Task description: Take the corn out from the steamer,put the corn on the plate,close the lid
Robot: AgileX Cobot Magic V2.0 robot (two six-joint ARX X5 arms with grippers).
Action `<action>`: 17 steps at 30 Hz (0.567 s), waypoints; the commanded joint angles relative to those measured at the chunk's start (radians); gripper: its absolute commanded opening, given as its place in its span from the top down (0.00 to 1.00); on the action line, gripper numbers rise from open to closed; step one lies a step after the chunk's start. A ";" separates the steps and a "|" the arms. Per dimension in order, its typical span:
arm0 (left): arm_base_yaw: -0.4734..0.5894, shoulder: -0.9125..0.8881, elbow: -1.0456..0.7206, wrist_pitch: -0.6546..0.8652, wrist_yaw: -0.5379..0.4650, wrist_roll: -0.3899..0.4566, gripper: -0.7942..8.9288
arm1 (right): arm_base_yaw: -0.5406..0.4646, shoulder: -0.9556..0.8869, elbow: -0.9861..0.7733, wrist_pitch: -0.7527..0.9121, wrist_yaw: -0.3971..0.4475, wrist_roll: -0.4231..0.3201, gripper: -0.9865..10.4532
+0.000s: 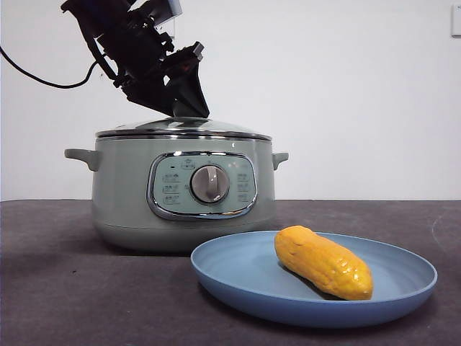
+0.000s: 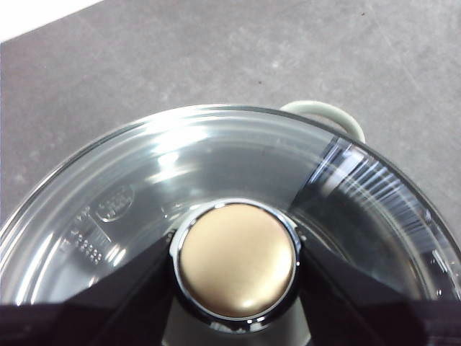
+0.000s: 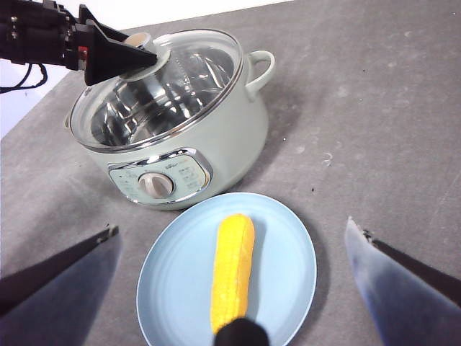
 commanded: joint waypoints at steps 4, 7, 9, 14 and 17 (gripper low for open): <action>-0.004 0.008 0.011 -0.072 0.015 -0.003 0.89 | 0.002 -0.002 -0.008 0.008 0.001 -0.010 0.44; -0.004 0.010 0.011 -0.090 0.015 -0.003 0.65 | 0.002 -0.002 -0.008 0.007 0.000 -0.017 0.44; -0.004 0.010 0.011 -0.082 0.016 -0.004 0.51 | 0.002 -0.002 -0.008 0.007 0.000 -0.020 0.44; -0.001 0.010 0.013 -0.058 0.015 -0.005 0.49 | 0.002 -0.002 -0.008 0.006 -0.001 -0.023 0.44; 0.002 0.002 0.014 -0.048 0.015 -0.005 0.49 | 0.002 -0.002 -0.008 0.006 -0.001 -0.023 0.44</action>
